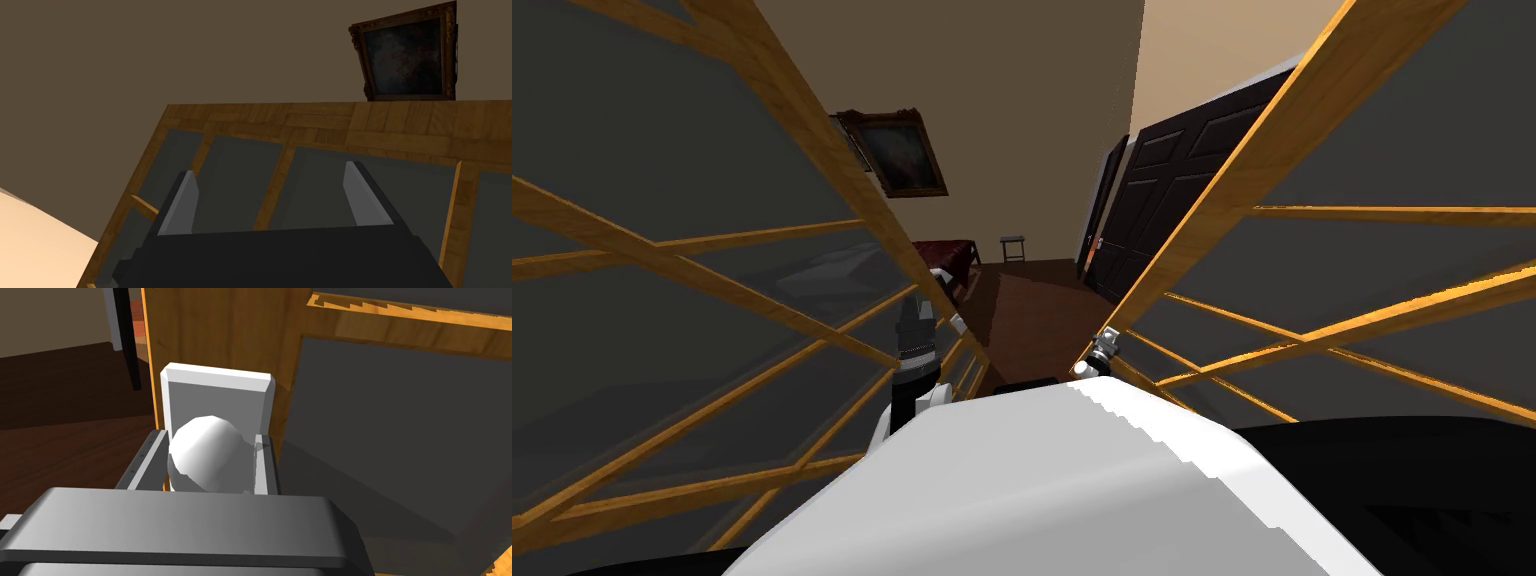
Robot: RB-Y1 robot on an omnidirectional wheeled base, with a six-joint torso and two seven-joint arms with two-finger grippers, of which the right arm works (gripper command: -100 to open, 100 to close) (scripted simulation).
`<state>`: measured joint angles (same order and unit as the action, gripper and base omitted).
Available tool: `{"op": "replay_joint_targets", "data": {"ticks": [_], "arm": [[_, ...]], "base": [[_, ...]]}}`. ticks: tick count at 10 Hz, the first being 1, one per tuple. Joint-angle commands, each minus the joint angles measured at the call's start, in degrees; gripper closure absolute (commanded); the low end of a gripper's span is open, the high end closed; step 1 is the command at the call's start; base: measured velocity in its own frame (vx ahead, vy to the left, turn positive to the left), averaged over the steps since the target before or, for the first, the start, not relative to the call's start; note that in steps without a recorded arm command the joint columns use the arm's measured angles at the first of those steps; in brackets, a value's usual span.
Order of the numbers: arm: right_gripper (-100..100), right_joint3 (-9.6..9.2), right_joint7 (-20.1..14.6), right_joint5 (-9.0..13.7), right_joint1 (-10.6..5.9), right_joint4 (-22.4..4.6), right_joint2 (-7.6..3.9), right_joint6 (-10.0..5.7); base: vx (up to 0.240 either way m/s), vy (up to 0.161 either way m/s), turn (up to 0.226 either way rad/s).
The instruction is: Push the door open
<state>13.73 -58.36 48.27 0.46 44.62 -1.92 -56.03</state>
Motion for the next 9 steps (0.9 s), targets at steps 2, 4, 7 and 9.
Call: {"op": "replay_joint_targets", "data": {"ticks": [2, 4, 7, 9], "arm": [[100, 1.73, 0.8, 1.2, 0.78, 1.9, -0.45, -0.12], [100, 2.86, 1.0, 2.1, 0.86, 1.8, -0.22, -0.37], [100, 4.37, 1.3, 3.3, 0.96, 1.8, 0.86, -0.69], [100, 5.17, 1.6, 4.0, 1.28, 2.1, -0.28, -0.65]], "base": [[0.146, -0.058, -0.035], [0.181, -0.076, -0.058], [0.170, -0.071, -0.061], [0.111, -0.046, -0.025]]}}
